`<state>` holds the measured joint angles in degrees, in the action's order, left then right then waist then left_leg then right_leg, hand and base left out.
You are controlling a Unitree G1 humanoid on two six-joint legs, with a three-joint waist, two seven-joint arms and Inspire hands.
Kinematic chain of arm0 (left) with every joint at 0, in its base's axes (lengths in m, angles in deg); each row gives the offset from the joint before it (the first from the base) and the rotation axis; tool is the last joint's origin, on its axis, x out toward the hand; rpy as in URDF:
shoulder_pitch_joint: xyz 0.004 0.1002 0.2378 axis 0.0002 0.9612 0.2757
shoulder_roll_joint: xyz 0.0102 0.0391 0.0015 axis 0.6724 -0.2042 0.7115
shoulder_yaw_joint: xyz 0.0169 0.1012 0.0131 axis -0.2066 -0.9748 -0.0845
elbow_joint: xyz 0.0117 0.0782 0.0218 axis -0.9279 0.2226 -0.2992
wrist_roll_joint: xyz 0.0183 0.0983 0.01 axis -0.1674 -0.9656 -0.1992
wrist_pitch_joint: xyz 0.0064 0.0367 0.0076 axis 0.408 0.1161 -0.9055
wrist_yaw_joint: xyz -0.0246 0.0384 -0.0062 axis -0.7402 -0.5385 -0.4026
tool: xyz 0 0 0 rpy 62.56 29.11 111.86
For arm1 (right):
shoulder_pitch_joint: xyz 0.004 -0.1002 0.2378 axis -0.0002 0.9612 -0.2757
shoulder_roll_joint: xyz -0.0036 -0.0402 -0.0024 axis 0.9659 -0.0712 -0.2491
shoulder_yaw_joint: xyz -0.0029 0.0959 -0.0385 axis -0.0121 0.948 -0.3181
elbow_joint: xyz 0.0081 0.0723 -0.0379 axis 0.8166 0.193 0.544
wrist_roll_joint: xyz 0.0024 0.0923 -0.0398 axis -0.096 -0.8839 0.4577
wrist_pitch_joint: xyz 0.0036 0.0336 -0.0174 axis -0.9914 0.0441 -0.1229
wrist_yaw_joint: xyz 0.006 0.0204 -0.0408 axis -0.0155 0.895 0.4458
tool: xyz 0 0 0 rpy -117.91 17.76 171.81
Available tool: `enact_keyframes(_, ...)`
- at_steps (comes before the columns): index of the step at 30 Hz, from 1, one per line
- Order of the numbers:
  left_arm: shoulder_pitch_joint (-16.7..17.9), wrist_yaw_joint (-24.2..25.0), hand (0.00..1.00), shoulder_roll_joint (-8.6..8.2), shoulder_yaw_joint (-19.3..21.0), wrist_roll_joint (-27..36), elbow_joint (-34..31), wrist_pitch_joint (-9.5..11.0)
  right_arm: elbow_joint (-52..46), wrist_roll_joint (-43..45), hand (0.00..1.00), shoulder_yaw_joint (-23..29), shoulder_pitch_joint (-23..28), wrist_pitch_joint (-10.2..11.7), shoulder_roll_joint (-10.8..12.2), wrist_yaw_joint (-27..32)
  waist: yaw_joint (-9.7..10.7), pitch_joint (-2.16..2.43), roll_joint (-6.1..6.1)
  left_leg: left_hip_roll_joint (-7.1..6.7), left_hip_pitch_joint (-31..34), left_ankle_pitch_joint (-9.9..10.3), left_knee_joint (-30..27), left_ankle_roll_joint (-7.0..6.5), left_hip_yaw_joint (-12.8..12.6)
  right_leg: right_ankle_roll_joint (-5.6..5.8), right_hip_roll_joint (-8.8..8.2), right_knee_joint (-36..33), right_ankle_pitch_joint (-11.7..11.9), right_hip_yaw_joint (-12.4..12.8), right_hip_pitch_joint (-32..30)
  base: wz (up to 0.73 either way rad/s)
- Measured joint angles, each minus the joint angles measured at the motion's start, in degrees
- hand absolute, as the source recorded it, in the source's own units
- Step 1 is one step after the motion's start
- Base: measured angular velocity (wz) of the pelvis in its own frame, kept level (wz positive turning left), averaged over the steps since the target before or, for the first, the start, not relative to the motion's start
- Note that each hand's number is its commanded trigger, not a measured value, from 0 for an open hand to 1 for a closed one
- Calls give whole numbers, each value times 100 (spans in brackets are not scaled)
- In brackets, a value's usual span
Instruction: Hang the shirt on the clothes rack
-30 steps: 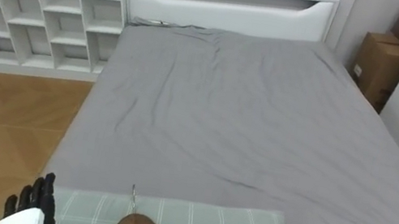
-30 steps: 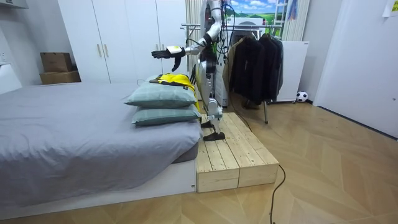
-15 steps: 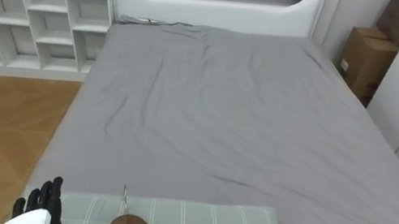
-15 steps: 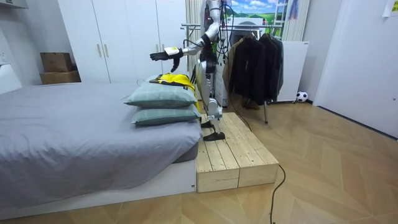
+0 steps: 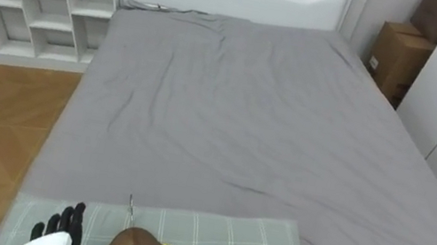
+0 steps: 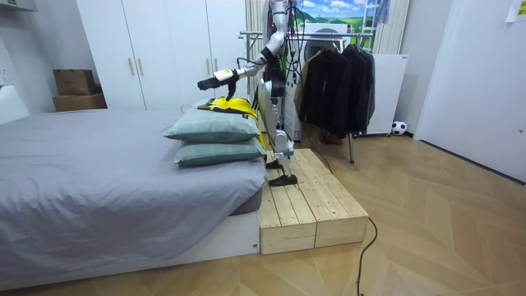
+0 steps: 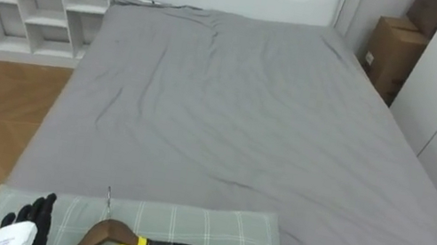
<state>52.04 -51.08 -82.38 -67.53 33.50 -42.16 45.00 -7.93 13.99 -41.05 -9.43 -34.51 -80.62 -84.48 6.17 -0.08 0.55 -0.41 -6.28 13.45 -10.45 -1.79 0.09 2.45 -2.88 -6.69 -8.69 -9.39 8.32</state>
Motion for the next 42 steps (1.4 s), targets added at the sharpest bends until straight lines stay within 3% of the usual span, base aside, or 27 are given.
enact_keyframes(20, -44, 63, 0, -32, -29, -10, 708, -12, -25, 51, 0, -24, 10, 46, 7, 178, 45, 11, 4, 5, -23, -2, 75, -3, -81, 0, 5, -11, 1, 140, -24, -2)
enact_keyframes(28, -316, 59, 0, -34, -28, 4, 784, -89, -30, 37, 0, -24, 2, 48, 8, 196, 196, 14, -4, 0, 68, -21, 54, -9, -89, 0, -1, -7, 1, 144, -126, 0)
enact_keyframes(42, -482, 54, 0, -36, -29, 42, 944, -106, -45, 49, 0, -84, -18, 47, 7, 188, 199, 4, 43, 4, 219, -33, 56, -7, -112, -2, -1, -14, 3, 142, -293, 0)
